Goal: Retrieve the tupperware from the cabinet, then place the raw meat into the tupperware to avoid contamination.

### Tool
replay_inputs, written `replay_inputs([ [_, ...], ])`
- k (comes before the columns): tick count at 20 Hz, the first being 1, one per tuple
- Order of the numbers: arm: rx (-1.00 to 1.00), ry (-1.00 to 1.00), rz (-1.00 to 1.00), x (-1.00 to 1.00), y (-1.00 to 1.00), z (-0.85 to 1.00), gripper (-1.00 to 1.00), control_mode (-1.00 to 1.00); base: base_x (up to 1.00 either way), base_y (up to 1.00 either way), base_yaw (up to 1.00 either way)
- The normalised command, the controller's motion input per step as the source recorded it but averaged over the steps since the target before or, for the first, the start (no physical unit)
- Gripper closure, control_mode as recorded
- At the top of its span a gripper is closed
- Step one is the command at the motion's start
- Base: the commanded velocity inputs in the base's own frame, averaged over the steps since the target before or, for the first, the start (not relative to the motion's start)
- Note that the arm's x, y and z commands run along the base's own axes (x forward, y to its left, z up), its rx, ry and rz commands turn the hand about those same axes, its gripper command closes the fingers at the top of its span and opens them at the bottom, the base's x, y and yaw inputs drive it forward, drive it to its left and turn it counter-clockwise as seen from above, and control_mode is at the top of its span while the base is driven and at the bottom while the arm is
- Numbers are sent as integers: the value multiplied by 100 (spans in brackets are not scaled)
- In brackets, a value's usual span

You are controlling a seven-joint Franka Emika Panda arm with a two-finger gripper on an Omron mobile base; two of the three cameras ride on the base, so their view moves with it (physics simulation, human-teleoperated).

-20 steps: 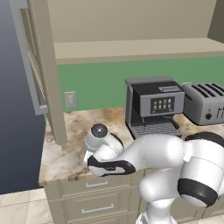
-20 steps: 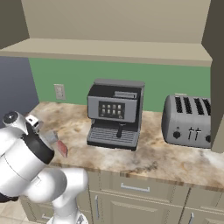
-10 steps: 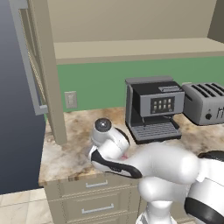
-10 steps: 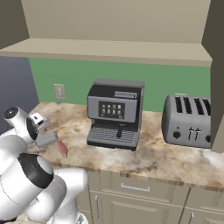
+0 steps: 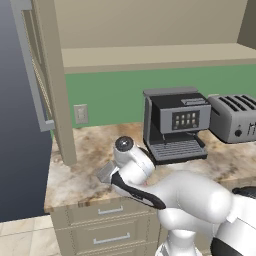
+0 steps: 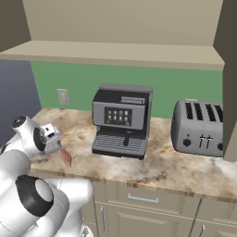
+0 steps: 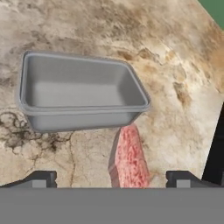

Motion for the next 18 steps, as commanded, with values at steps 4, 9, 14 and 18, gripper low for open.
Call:
replay_inputs([
  [4,3,8,-3,13,-56,-11,-100,-100,0,0,0],
  [9,9,9,0,5,-42,3,-100,-100,0,0,0],
  [14,1,5,0,-1,-4,-4,-100,-100,0,0,0],
  [18,1,8,-2,-10,0,-25,-100,-100,0,0,0],
])
